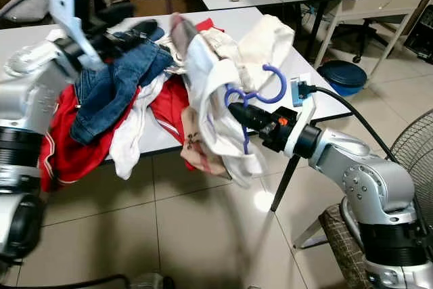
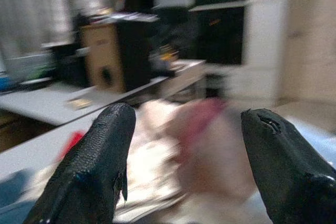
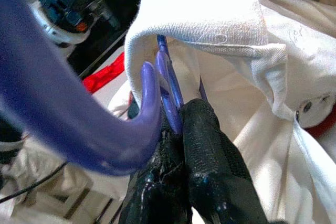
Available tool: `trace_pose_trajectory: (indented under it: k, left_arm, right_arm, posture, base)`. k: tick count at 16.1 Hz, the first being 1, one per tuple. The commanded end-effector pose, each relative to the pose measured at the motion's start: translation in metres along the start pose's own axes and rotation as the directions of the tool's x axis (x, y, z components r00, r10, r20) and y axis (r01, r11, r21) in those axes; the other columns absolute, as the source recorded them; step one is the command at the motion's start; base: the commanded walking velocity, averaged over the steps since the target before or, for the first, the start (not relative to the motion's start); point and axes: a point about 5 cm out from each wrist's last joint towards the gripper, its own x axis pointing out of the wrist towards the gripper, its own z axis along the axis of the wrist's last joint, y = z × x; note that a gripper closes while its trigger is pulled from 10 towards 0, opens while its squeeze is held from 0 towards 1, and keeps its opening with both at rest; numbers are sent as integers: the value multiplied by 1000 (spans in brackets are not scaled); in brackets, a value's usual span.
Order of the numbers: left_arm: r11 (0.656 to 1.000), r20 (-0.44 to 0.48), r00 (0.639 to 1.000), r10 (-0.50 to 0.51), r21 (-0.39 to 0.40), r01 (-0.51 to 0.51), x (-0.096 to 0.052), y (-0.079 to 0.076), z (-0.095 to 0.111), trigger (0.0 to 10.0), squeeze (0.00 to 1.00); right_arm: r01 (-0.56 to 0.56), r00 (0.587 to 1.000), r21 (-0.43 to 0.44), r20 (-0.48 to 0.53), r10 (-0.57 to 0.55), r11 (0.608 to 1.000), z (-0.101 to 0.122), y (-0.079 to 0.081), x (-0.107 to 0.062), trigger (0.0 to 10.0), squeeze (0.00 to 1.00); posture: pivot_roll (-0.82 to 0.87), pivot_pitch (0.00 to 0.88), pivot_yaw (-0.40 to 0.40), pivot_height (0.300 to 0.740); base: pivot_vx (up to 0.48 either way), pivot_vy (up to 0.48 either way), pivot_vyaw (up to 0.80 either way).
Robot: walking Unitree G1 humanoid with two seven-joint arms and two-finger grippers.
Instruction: Hang hanger
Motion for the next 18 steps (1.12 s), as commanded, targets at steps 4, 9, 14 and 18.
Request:
trace_pose_trajectory:
  k: [4,9,14,18]
  left_arm:
    - [989,-10,989,-147,-24,147,9,-17,-18,10000,0]
    - [984,-74,982,-172,-69,167,4,-18,-36,0,0]
    - [992,-48,993,-109,-71,106,2,-11,-33,0,0]
    - [960,129,979,-157,-212,181,-9,-19,-13,10000,0]
  right_arm:
    - [-78,997,-53,4,78,996,3,7,-4,10000,0]
    - [-70,997,-56,9,71,996,2,5,-7,10000,0]
    - [-62,998,-61,12,63,996,3,4,-7,10000,0]
    - [238,968,-19,81,-236,971,17,-27,-4,10000,0]
  posture:
    - [-99,0,44,740]
    - [-107,0,49,740]
    - [-104,0,47,740]
    - [-112,0,45,740]
  base:
    - [0,0,0]
    - [0,0,0]
    - [0,0,0]
    - [0,0,0]
